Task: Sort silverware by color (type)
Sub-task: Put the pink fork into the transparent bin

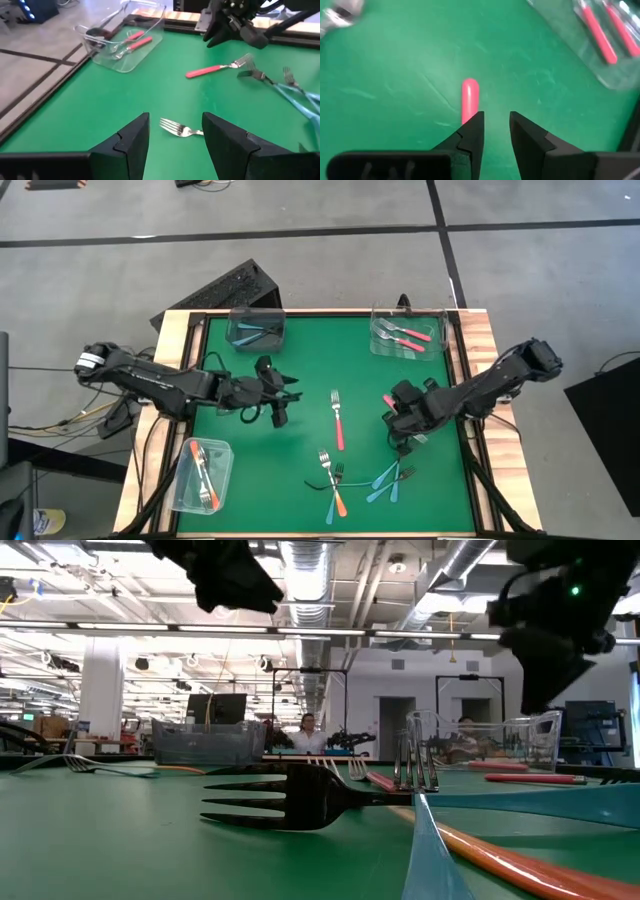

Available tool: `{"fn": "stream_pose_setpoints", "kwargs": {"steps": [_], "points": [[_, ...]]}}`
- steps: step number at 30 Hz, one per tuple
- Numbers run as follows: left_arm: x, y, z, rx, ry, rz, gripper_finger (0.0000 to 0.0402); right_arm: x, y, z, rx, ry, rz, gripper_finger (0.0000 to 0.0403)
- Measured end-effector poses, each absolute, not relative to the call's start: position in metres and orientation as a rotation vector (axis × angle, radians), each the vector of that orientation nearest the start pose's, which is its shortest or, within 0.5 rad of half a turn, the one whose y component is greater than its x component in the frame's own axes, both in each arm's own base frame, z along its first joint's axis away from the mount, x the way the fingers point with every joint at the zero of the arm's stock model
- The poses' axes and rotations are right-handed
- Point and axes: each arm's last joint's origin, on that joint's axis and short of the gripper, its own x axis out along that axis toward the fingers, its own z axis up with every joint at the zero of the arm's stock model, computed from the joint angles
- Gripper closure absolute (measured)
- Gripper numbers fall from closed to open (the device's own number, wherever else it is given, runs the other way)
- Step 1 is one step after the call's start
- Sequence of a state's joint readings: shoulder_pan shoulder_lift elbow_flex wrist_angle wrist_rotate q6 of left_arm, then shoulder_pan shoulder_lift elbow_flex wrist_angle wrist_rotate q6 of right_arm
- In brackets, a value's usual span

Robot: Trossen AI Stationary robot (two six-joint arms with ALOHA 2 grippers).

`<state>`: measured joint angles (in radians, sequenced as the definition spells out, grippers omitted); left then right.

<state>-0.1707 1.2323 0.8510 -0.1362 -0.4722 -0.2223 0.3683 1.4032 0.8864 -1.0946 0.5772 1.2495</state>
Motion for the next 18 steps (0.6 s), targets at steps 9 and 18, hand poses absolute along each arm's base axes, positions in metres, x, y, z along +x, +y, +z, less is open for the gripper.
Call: {"fn": "stream_pose_setpoints", "kwargs": {"steps": [9,18], "points": [[0.264,-0.033,0.244,-0.095,0.464,0.285,0.0233,0.220,0.059,0.170,0.294,1.290,-0.852,0.0208],[0.262,-0.032,0.244,-0.069,0.470,0.306,0.0233,0.229,0.045,0.147,0.347,1.489,-0.684,0.0200]]}}
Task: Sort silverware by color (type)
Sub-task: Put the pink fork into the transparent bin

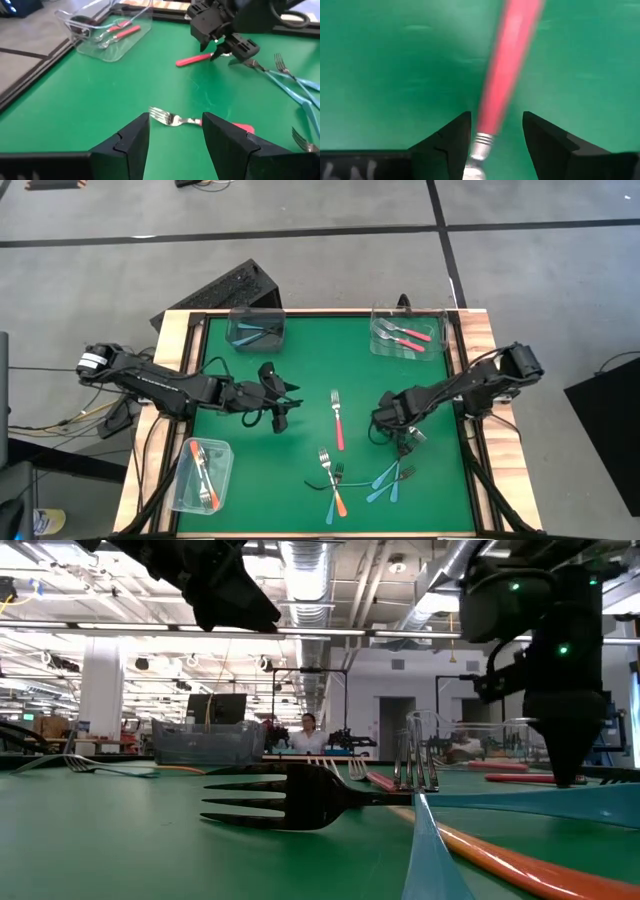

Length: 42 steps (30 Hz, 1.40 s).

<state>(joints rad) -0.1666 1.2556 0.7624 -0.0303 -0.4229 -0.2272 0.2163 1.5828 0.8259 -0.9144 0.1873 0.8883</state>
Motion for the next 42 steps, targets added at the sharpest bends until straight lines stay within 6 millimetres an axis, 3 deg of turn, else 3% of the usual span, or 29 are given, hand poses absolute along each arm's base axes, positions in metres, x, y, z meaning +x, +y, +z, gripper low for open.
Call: {"fn": "stream_pose_setpoints", "kwargs": {"steps": [7,15,26,32,38,42], "points": [[0.258,-0.033,0.238,-0.090,0.545,0.301,0.0233,0.226,0.037,0.137,0.381,1.503,-0.657,0.0240],[0.258,-0.033,0.237,-0.091,0.548,0.304,0.0233,0.230,0.029,0.136,0.372,1.493,-0.580,0.0351],[0.255,-0.033,0.234,-0.077,0.592,0.311,0.0233,0.240,0.018,0.142,0.312,1.455,-0.551,0.0353],[0.253,-0.030,0.232,-0.057,0.595,0.414,0.0233,0.241,0.018,0.142,0.296,1.438,-0.552,0.0352],[0.253,-0.027,0.233,-0.035,0.574,0.485,0.0233,0.238,0.012,0.145,0.143,1.448,-0.636,0.0352],[0.252,-0.025,0.233,-0.015,0.568,0.521,0.0233,0.242,0.007,0.161,0.035,1.504,-0.612,0.0351]]}}
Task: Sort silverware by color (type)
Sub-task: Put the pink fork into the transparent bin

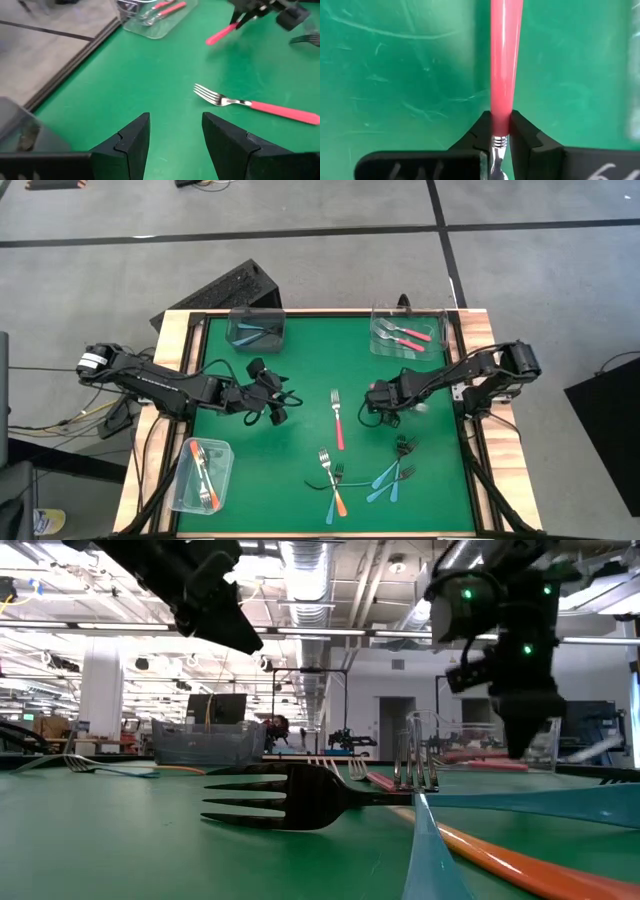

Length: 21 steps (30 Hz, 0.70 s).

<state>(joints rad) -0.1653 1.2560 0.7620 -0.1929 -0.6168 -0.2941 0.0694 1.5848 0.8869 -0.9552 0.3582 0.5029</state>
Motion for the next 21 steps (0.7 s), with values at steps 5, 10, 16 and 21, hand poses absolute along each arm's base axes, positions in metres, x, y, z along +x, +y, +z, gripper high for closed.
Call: {"fn": "stream_pose_setpoints", "kwargs": {"steps": [5,10,16,21], "points": [[0.253,-0.016,0.233,-0.004,0.567,0.576,0.0233,0.245,-0.015,0.190,-0.304,1.543,-0.738,0.0351],[0.250,-0.010,0.230,-0.016,0.608,0.609,0.0233,0.243,-0.051,0.206,-0.467,1.555,-0.919,0.0350],[0.244,-0.009,0.224,-0.049,0.670,0.641,0.0233,0.233,-0.090,0.201,-0.443,1.662,-0.933,0.0350],[0.241,-0.009,0.222,-0.073,0.690,0.660,0.0233,0.227,-0.121,0.200,-0.429,1.684,-0.975,0.0350]]}}
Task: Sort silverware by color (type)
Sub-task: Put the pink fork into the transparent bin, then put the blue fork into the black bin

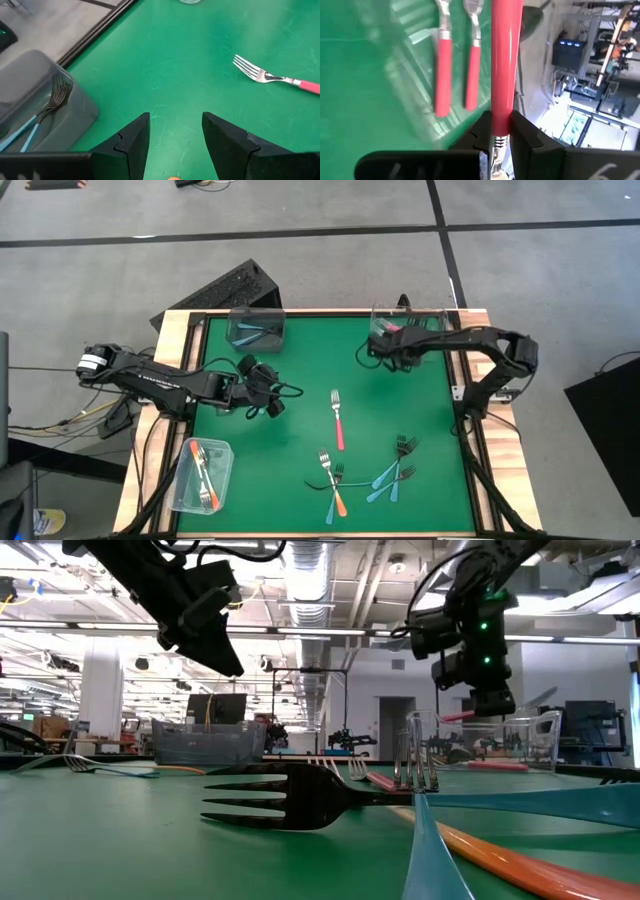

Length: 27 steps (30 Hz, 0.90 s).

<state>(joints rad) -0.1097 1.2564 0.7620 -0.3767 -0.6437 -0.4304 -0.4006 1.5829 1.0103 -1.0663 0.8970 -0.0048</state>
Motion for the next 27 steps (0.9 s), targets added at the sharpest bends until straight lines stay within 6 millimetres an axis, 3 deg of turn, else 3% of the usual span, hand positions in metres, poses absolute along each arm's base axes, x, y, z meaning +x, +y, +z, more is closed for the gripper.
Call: {"fn": "stream_pose_setpoints", "kwargs": {"steps": [8,17,22,27], "points": [[0.241,-0.009,0.222,-0.076,0.681,0.678,0.0233,0.220,-0.155,0.200,-0.352,1.632,-1.052,0.0325],[0.240,-0.014,0.222,-0.046,0.679,0.689,0.0233,0.212,-0.167,0.196,-0.056,1.539,-1.115,0.0178],[0.240,-0.013,0.221,-0.042,0.683,0.692,0.0233,0.217,-0.155,0.199,0.013,1.483,-1.101,0.0135],[0.239,-0.013,0.221,-0.039,0.688,0.693,0.0233,0.228,-0.117,0.221,0.092,1.313,-1.013,0.0134]]}}
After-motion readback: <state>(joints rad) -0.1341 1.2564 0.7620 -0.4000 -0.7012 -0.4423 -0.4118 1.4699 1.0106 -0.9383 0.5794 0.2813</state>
